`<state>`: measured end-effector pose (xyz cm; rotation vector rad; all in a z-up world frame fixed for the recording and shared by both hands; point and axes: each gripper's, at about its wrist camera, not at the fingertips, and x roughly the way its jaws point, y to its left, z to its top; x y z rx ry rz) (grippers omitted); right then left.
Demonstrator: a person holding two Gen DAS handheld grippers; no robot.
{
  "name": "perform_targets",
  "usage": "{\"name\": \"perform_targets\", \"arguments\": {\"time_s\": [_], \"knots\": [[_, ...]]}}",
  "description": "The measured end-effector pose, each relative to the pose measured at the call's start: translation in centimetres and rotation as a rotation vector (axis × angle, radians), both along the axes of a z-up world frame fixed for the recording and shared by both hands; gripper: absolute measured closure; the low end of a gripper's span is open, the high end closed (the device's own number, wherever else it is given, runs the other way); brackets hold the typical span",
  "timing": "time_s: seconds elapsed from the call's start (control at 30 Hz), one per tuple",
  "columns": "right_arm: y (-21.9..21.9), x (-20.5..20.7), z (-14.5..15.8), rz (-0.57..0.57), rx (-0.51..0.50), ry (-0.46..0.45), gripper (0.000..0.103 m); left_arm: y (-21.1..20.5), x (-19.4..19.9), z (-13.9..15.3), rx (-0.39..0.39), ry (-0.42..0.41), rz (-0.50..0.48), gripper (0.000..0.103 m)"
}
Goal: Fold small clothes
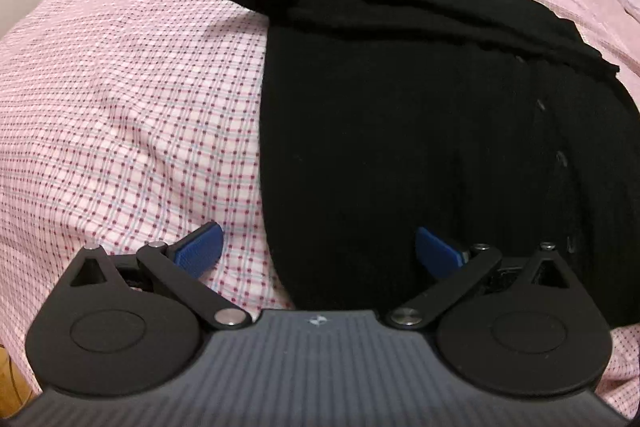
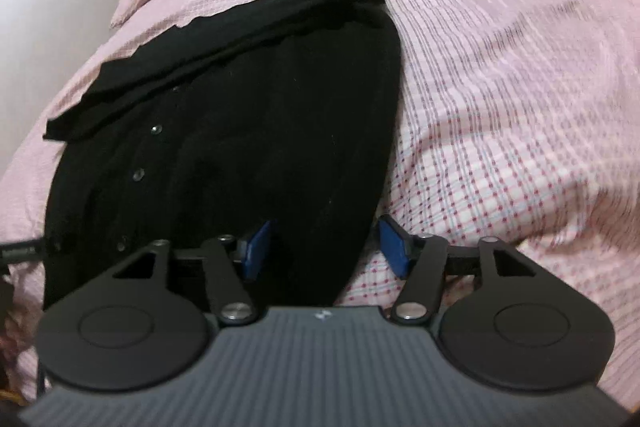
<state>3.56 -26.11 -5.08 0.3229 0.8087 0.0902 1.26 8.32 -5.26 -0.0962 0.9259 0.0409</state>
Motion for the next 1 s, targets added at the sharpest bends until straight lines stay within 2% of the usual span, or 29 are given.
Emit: {"name": "perform_targets", "arguments": {"time_s": [0.13, 0.3, 0.33, 0.47, 0.57, 0.67, 0.73, 1.0], "knots": [[-0.4, -0.4, -0.2, -0.003, 0.042, 0.0, 0.039, 0.5, -1.1, -0.2, -0.033, 0.002, -0.013, 0.0], [-0.7, -1.4, -0.3, 0.013, 0.12, 0.021, 0.039, 0.2, -3.3, -0.3, -0.045, -0.023, -0.082, 0.0], [-0.6, -1.6, -0.3, 0.02, 0.133, 0.028, 0.039, 0.1, -3.5, -0.2, -0.058, -0.025, -0.096, 0.004], [0.1, -1.7, -0.4, 0.033, 0.134, 0.031, 0.038, 0.0, -4.3, 0.1, -0.121, -0.036, -0.14, 0.031], [0.1, -1.6, -0.3, 0.034, 0.14, 0.032, 0.037, 0.3, -4.7, 0.2, -0.18, -0.031, -0.152, 0.046], [0.2, -1.7, -0.3, 0.039, 0.152, 0.035, 0.036, 1.2, -5.2, 0.1, -0.254, -0.027, -0.142, 0.048], [0.4, -1.7, -0.2, 0.04, 0.153, 0.04, 0.036, 1.5, -5.4, -0.1, -0.265, -0.024, -0.124, 0.047], [2.0, -1.1, 0.3, 0.06, 0.081, 0.058, 0.036, 1.2, -5.2, -0.2, -0.21, -0.014, -0.111, 0.046]]}}
